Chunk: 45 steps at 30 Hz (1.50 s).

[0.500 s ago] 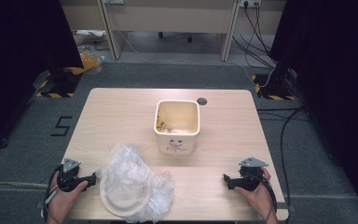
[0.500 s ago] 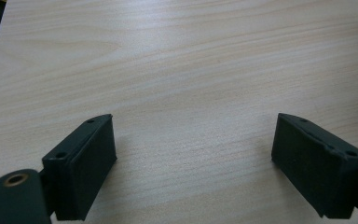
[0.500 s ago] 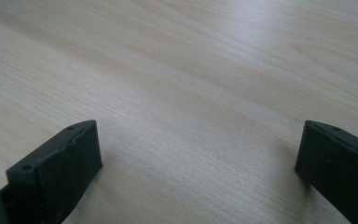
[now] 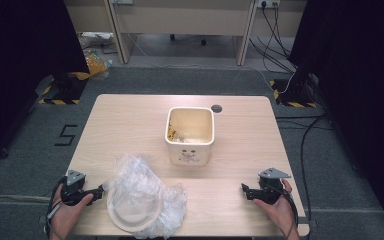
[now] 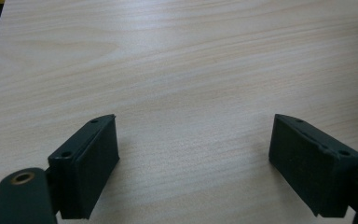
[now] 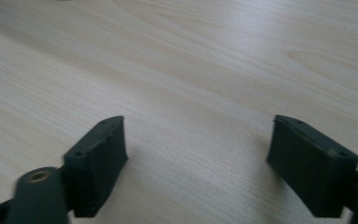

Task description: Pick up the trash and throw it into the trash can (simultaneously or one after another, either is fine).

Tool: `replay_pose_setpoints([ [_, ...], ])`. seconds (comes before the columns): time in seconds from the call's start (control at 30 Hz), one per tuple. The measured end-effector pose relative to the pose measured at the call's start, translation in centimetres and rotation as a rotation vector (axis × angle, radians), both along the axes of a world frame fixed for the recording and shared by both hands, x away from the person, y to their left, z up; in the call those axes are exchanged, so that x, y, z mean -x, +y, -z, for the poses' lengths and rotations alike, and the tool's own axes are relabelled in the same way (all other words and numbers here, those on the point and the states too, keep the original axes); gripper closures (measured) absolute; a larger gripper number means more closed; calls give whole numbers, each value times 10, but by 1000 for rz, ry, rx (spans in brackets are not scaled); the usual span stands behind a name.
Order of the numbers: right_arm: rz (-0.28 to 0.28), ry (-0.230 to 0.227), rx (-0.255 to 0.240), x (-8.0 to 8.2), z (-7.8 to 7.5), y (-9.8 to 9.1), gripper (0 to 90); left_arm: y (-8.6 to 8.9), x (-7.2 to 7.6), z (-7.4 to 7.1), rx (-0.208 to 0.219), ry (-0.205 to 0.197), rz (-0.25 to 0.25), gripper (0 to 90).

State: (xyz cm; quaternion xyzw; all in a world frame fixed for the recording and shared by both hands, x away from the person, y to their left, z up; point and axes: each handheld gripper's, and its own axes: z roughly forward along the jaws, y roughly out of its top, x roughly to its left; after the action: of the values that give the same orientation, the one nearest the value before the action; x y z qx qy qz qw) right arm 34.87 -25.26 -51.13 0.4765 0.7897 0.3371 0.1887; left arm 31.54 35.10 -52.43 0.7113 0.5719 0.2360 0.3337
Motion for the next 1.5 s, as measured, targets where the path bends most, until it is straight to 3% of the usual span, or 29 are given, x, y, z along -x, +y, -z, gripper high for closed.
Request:
replay_pose_setpoints([
  [0.03, -5, 1, -4, 0, -1, 1, 128, 2, 2, -1, 9, 5, -7, 153],
  [0.1, -14, -11, -5, 1, -4, 3, 177, 6, 7, -7, 3, 5, -13, 153],
  [0.13, -28, -14, -4, 1, -7, 7, 144, 7, 9, -9, 9, 4, -17, 152],
  [0.3, -65, -27, -9, 1, -14, 19, 151, 6, 22, -26, 38, 2, -9, 152],
  [0.43, -92, -35, -24, 1, -21, 26, 151, -1, 33, -37, 59, 2, 28, 152],
  [0.53, -100, -53, -27, 2, -28, 28, 152, -9, 43, -48, 116, -10, 80, 149],
  [0.57, -100, -53, -27, 2, -28, 28, 152, -9, 43, -48, 116, -10, 80, 149],
  [0.7, -109, -63, -31, 4, -32, 30, 152, -25, 54, -52, 173, 4, 176, 149],
  [0.83, -103, -54, -28, 4, -30, 28, 153, -35, 58, -52, 203, 18, 229, 150],
  [1.2, -90, -34, -30, 3, -25, 26, 154, -48, 46, -39, 275, 53, 289, 178],
  [1.5, -95, -31, -31, 3, -22, 26, 155, -55, 33, -35, 279, 73, 309, 210],
])
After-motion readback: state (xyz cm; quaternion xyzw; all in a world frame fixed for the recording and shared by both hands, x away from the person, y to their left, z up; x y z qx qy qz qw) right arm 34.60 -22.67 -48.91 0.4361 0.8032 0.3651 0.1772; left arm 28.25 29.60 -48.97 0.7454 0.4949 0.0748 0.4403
